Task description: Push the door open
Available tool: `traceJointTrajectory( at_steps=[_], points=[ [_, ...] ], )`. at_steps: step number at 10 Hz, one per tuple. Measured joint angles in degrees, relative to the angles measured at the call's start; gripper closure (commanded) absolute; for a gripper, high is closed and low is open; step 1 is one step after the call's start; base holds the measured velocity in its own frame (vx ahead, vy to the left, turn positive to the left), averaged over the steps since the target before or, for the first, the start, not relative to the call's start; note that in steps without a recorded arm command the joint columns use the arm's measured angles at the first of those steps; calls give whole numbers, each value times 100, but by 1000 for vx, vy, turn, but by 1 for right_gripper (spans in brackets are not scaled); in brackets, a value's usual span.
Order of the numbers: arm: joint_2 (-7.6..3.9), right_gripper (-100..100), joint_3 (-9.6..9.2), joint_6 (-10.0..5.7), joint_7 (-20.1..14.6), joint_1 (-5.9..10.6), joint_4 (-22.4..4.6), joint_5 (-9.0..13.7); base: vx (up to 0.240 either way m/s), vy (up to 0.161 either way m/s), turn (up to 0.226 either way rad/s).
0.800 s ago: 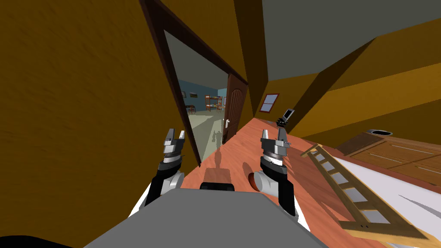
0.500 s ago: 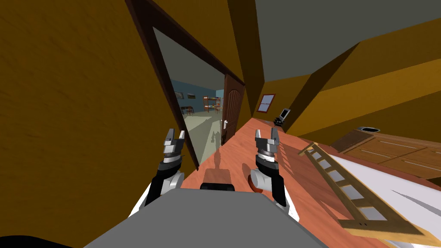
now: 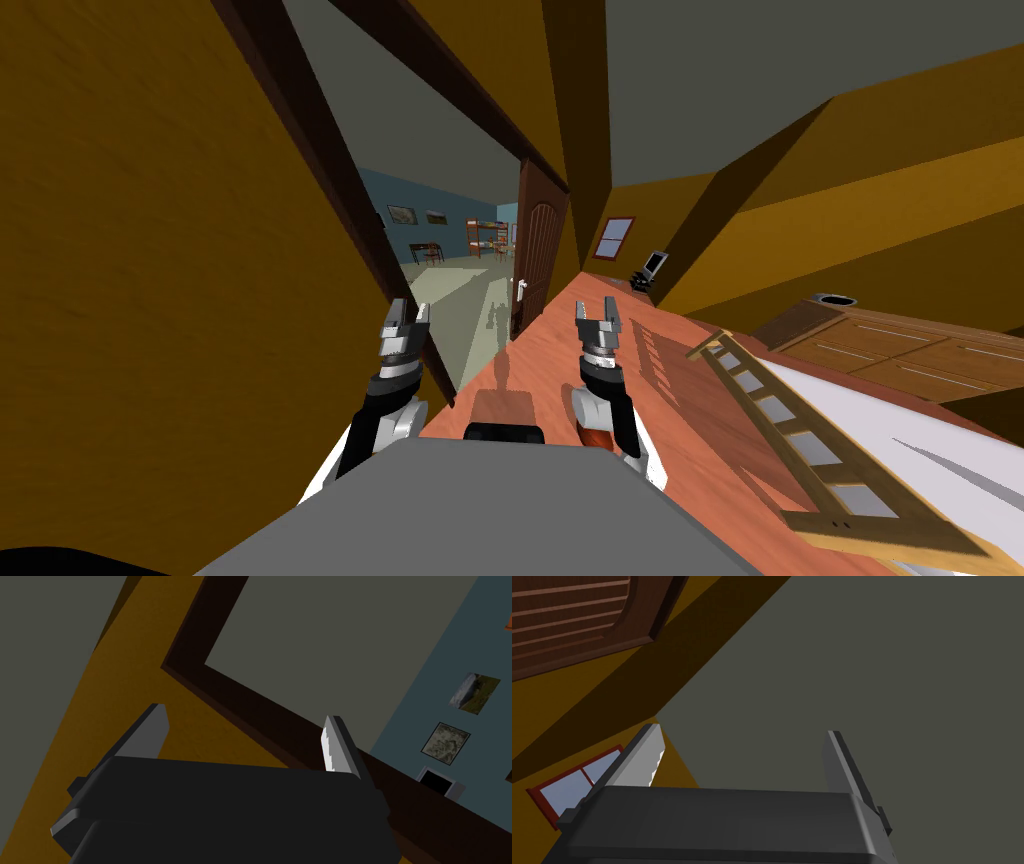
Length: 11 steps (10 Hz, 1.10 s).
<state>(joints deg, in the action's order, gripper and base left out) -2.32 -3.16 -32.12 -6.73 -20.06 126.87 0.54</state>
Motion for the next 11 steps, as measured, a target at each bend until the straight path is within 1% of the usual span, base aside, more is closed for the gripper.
traceJointTrajectory(
  at_steps=[2,3,5,6,7,10,11],
  points=[
    [-117,-100,-151,-51,-202,189,-289,-112,181,-17,-99],
    [-163,-100,-289,-42,-304,215,-324,-195,123,8,-39],
    [-198,-100,-378,-101,-401,344,-546,-263,85,10,-66],
    [-229,-100,-467,-165,-473,419,-712,-324,150,8,-136],
    [-258,-100,-592,-155,-563,514,-807,-409,170,-7,-74],
    [-383,-100,-754,-254,-821,742,-1192,-530,121,-18,-79],
    [-417,-100,-848,-254,-914,846,-1313,-599,152,2,-84]
  ],
)
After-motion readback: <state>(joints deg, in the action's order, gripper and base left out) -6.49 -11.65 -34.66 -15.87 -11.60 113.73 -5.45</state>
